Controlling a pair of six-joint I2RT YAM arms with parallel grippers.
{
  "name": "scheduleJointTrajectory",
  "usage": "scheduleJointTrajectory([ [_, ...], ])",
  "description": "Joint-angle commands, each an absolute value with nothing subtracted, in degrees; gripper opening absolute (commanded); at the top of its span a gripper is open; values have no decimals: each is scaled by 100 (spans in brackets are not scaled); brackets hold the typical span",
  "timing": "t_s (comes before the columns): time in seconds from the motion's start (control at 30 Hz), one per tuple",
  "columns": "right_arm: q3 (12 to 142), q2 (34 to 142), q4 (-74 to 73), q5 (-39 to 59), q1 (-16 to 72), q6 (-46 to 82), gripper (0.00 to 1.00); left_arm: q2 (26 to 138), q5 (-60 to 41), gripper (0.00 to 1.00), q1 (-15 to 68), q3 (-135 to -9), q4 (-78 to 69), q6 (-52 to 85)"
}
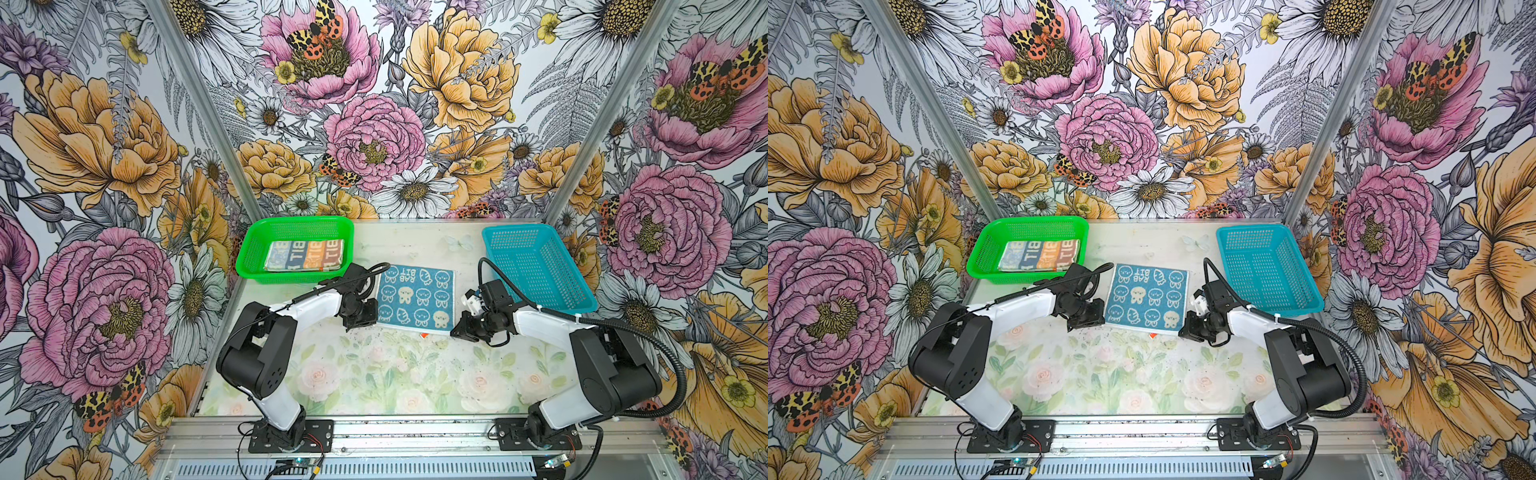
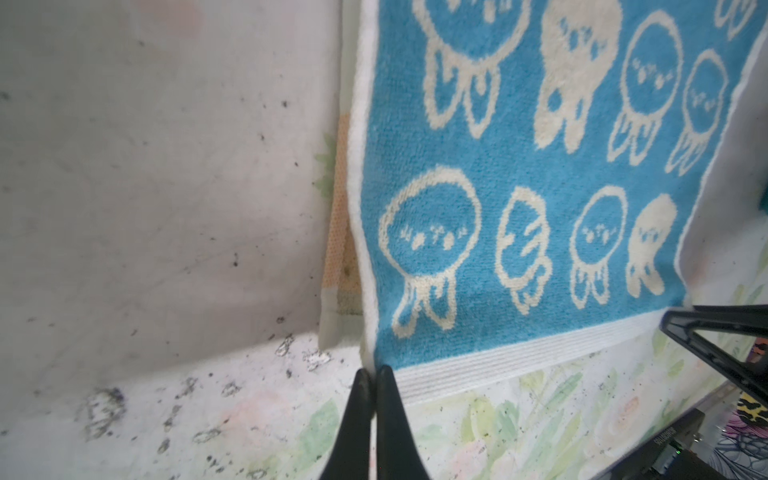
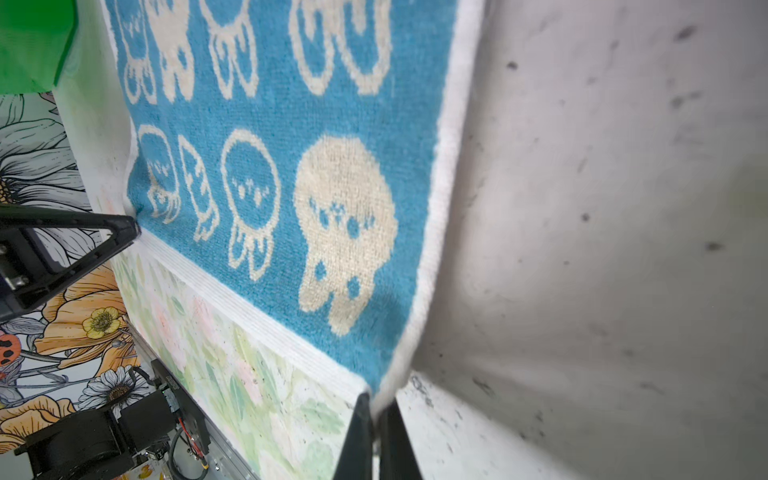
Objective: Fold and stack the towels
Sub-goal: 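Open both grippers and raise them off the towel's near edge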
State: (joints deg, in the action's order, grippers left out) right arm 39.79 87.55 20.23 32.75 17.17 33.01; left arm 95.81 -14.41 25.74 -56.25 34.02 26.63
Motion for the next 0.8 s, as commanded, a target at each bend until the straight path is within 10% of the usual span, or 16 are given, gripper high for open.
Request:
scheduleJointTrajectory([
  [0.0, 3979, 8840, 1863, 2976, 1782, 3378, 0, 9707, -985, 0, 2575, -5642, 3337, 2689],
  [0.23, 4009, 8807, 1865, 2903, 1862, 3436, 2, 9696, -855, 0, 2575, -5744, 3352, 2706],
  [0.43, 4034, 8657, 1884, 2924, 1943, 3474, 27, 9625, -840, 19, 2601, -5889, 3409, 2710],
  [0.77, 4783, 7831, 2299, 3034, 1794, 3532, 99, 9236, -911, 99, 2566, -6919, 3798, 2716],
])
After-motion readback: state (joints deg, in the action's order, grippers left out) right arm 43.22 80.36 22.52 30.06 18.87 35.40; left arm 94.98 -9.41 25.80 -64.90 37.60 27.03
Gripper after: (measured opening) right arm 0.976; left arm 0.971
